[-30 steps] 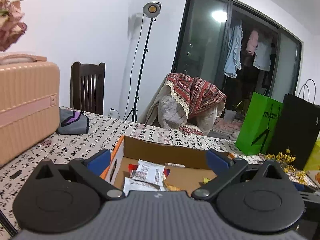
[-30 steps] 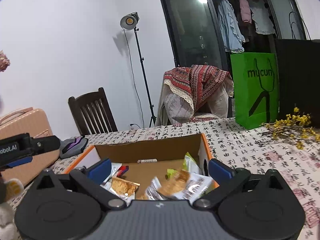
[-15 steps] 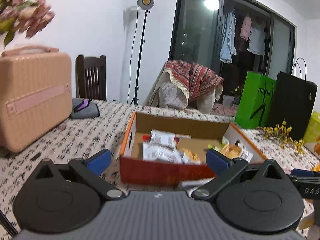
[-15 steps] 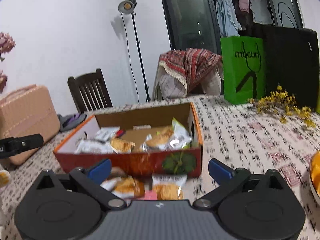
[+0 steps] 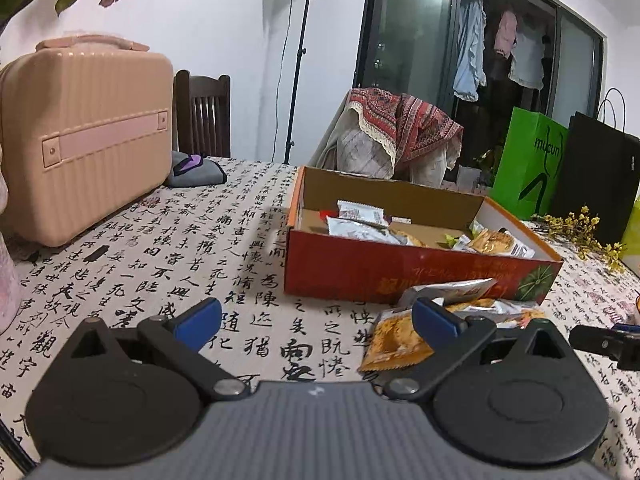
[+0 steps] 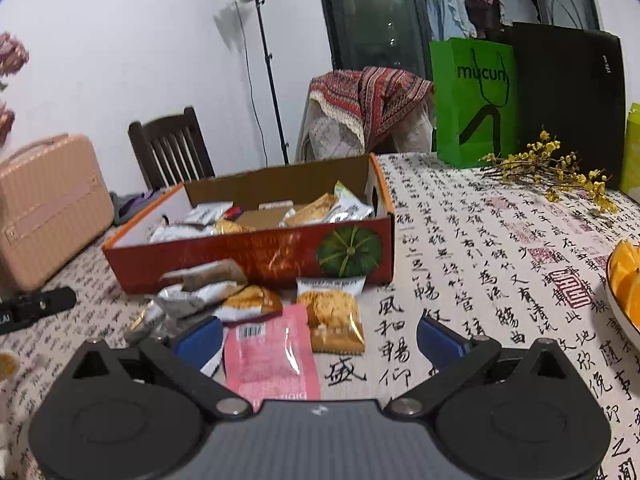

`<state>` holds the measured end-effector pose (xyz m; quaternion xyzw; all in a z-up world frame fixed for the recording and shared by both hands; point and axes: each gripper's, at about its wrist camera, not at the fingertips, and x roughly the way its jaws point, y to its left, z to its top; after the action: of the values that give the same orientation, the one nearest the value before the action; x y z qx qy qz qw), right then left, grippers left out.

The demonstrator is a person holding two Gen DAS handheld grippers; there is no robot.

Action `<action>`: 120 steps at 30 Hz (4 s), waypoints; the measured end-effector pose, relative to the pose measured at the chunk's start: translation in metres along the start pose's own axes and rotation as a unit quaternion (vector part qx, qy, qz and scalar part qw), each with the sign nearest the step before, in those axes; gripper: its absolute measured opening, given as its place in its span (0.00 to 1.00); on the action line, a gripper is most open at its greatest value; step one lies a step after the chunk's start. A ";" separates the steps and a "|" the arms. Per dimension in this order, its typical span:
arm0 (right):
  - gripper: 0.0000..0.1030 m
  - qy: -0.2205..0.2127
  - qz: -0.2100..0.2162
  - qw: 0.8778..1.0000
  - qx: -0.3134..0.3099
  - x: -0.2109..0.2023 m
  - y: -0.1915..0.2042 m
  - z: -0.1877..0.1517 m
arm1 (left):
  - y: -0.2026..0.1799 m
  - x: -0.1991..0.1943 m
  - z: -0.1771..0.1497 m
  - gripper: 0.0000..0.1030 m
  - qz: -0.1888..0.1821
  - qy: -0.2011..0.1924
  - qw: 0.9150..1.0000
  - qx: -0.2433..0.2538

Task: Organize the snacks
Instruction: 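Move both grippers back toward the remaining snack packets, then grasp the pink packet with the right gripper, then move the left gripper onto a white biscuit packet while the right holds the pink packet, then close the left gripper on the white biscuit packet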

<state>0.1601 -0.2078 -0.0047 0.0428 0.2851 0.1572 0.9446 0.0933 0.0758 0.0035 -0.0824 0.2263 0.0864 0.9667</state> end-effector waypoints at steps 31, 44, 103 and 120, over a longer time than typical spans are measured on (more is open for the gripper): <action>0.67 0.050 -0.004 0.992 -0.117 0.059 0.051 -0.016 | 0.023 0.027 -0.013 1.00 -0.029 0.028 0.999 -0.036; 0.65 0.011 0.005 0.996 -0.090 0.035 0.040 -0.015 | 0.016 0.032 -0.014 1.00 -0.011 0.046 0.999 -0.020; 0.66 -0.038 0.002 0.997 0.066 0.025 -0.046 -0.010 | -0.107 0.070 -0.027 0.71 0.025 0.097 0.992 0.079; 0.66 -0.050 -0.014 0.997 0.054 0.016 -0.039 -0.010 | -0.081 0.014 -0.019 0.23 -0.022 0.039 0.997 0.065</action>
<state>0.1777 -0.2395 -0.0286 0.0975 0.2459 0.1260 0.9561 0.1145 -0.0046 -0.0100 -0.0273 0.2669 0.0472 0.9622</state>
